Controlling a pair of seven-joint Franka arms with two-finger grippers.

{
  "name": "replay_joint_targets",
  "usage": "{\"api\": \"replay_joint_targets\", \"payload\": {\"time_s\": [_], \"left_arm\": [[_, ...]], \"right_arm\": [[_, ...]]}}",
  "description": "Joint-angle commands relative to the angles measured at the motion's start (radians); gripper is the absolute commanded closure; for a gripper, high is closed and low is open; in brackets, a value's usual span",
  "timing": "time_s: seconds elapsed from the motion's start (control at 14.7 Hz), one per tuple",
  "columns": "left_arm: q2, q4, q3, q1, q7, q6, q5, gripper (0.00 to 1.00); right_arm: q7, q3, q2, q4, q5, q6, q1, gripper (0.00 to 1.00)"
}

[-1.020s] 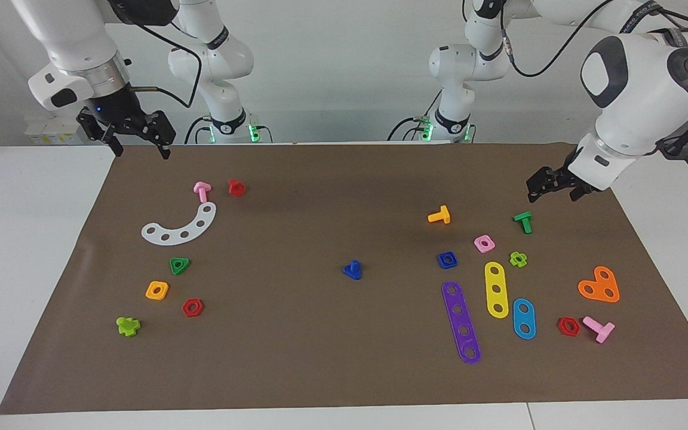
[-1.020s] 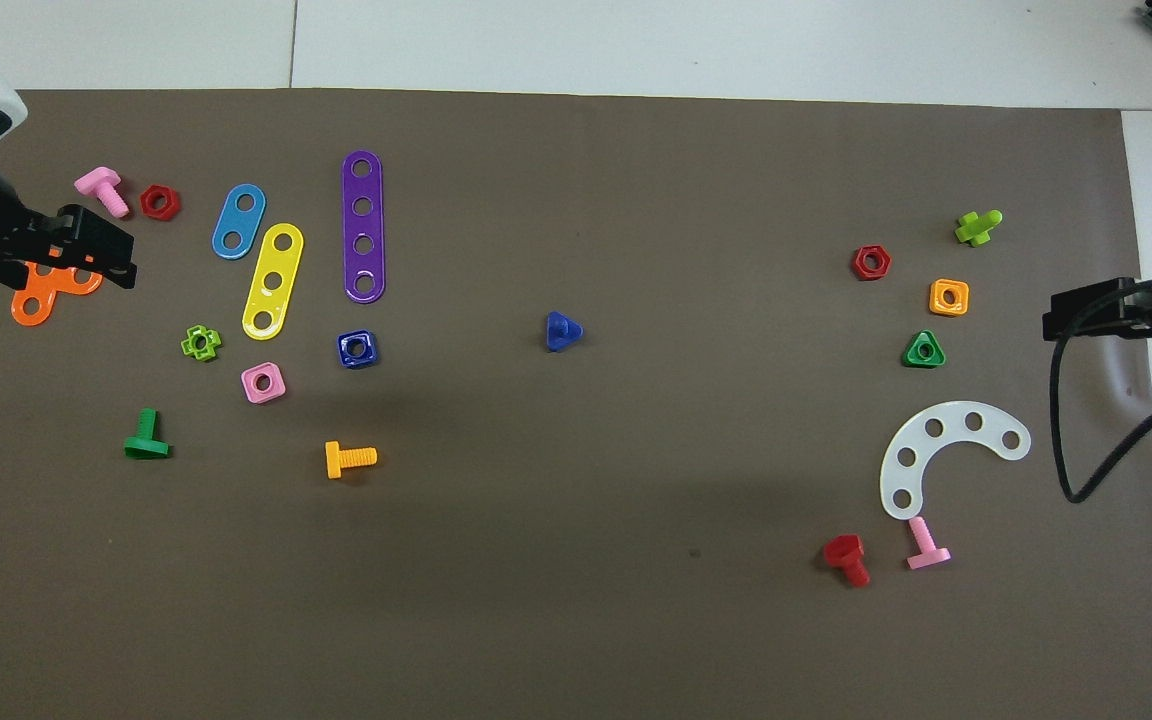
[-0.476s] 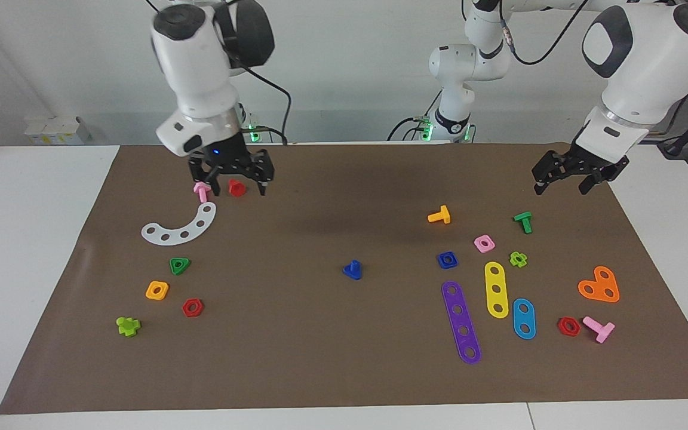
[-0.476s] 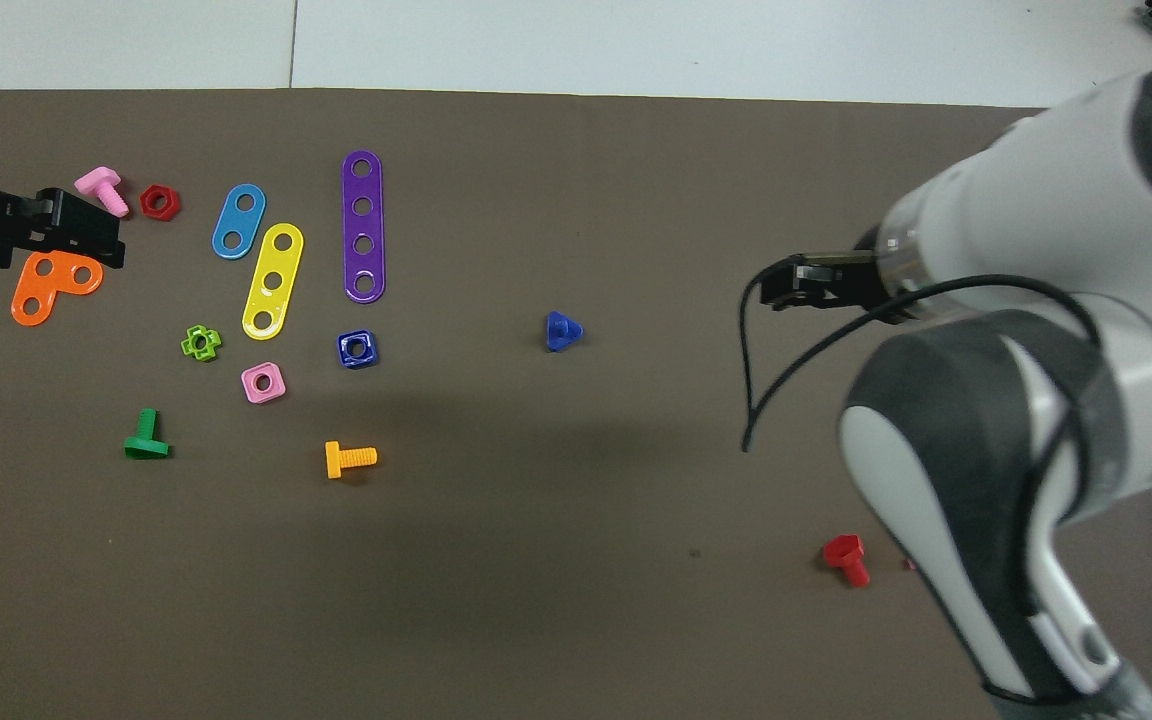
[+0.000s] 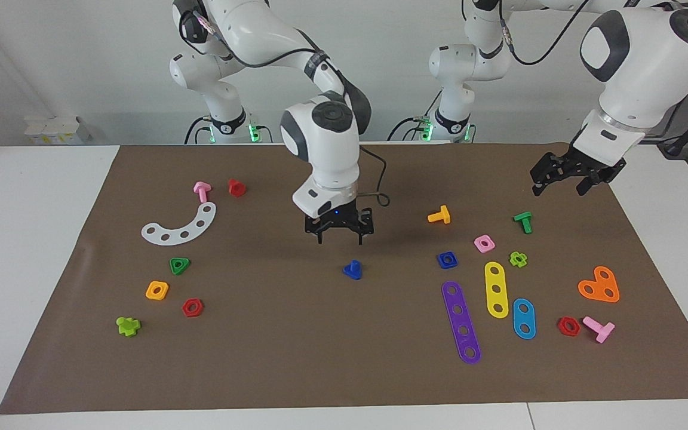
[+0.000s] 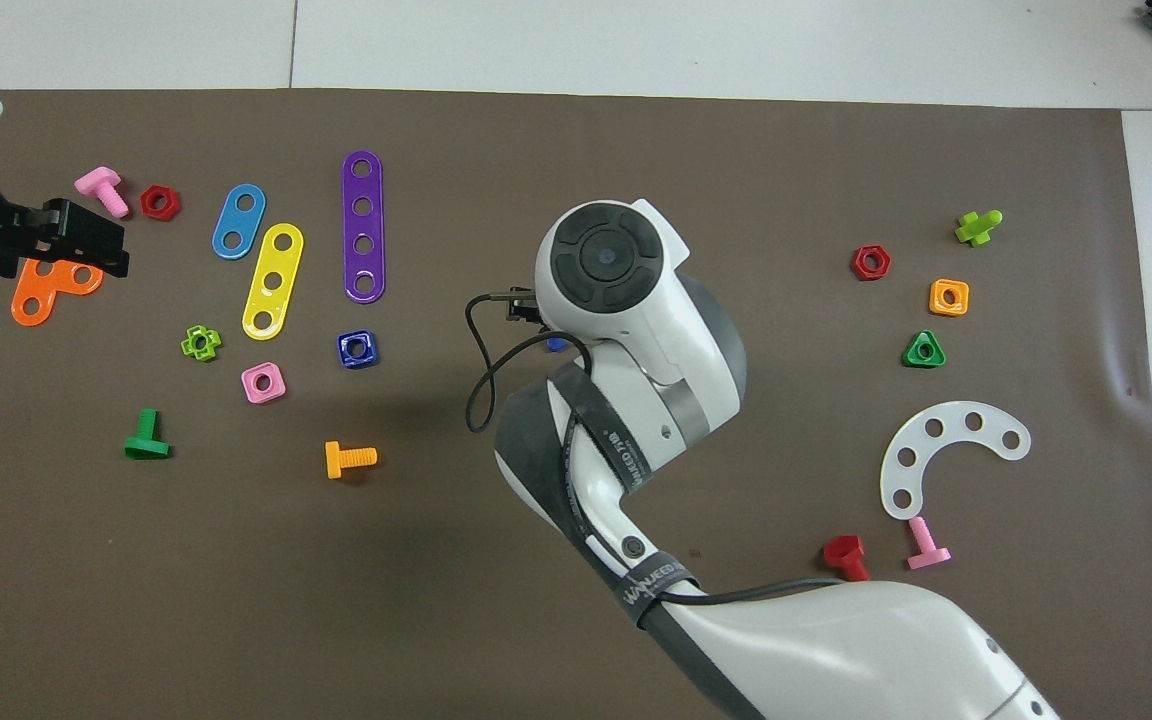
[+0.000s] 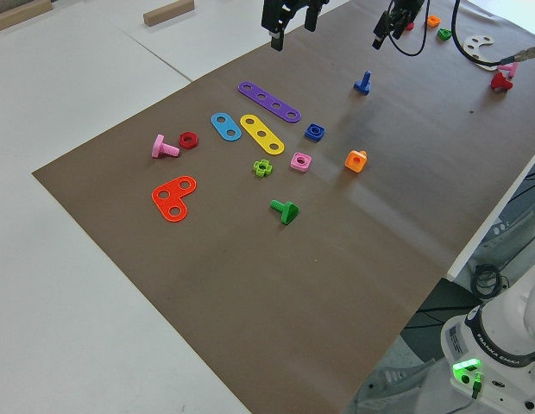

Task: Unscrew and place screws in storage area

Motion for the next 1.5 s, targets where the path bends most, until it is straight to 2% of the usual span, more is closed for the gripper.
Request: {"api": "replay_joint_targets", "payload": {"time_s": [0.0,0.27,0.54,0.75,1.09,1.22,1.43], "left_arm": [[-0.055,-0.077,0.002,0.003,-0.006,0.020,0.019,0.00],[-0.058,-0.077,0.006,0.004,-0.006,0.028,0.019,0.00],[-0.058,-0.077,0.006,0.004,-0.006,0.028,0.019,0.00],[-0.058,-0.077,0.006,0.004,-0.006,0.028,0.019,0.00],[-0.058,-0.077,0.006,0.004,-0.006,0.028,0.019,0.00],[-0.058,-0.077,0.006,0.004,-0.006,0.028,0.019,0.00],[-0.058,-0.077,0.006,0.004,-0.006,0.028,0.019,0.00]], "right_arm": [[0.006,-0.002,0.064,0.044,-0.040,0.051,-0.001,0.02],[-0.002,-0.002,0.104,0.028,-0.037,0.135,0.008,0.16],[-0.022,-0.001,0.107,0.007,-0.037,0.147,0.003,0.33],[-0.037,-0.001,0.101,-0.041,-0.033,0.169,0.006,0.40],[-0.060,0.001,0.099,-0.056,-0.027,0.203,0.005,0.50],[-0.060,0.001,0.099,-0.058,-0.027,0.204,0.006,0.56],[-0.060,0.002,0.098,-0.059,-0.026,0.203,0.008,0.57]]}}
